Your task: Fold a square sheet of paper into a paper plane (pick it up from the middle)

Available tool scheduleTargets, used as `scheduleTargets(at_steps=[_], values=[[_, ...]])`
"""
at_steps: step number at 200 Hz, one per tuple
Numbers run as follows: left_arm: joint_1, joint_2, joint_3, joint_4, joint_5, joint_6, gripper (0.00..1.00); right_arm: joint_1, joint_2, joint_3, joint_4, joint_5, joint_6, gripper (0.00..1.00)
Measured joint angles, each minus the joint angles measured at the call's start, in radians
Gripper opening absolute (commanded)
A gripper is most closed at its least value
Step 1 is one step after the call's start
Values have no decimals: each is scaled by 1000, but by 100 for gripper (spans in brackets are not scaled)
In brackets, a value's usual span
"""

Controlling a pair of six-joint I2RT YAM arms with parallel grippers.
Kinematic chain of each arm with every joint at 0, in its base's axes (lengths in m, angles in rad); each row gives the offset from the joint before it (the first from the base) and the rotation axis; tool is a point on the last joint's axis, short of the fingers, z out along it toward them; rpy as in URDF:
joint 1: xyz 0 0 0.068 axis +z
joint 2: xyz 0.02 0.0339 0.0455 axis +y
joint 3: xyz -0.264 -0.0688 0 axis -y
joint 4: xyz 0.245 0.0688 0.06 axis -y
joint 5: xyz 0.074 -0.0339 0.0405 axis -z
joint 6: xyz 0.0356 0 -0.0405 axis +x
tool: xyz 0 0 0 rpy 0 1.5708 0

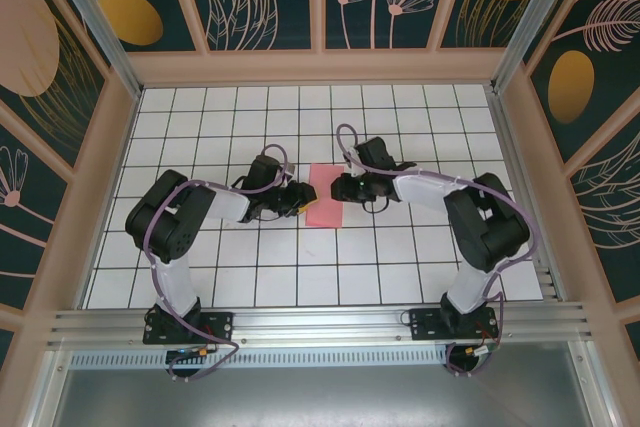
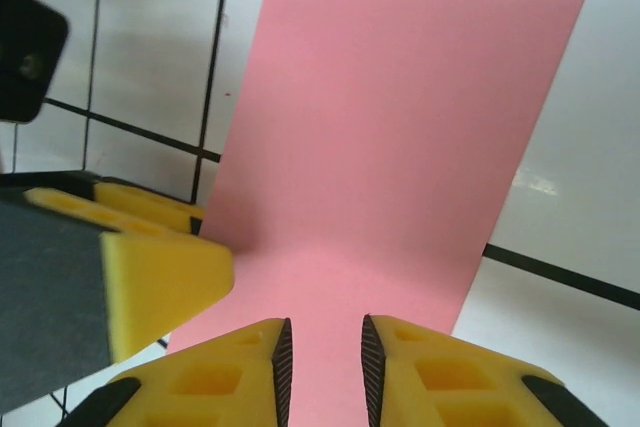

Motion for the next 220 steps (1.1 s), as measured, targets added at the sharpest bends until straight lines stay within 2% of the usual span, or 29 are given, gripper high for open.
scheduleTargets(at_steps=[87,157,190,220], values=[[-18,-74,-93,42,38,-54,36,2,114,49,-21,-5,28,26],[-47,-87,-111,192,80,-150,36,2,128,68,-38,-13,31,26],[-47,-87,-101,182,79,-156,31,1,130,70,-39,-18,31,25],[-47,-87,-92,107,36,-133,28,1,124,70,-38,-30,31,25]])
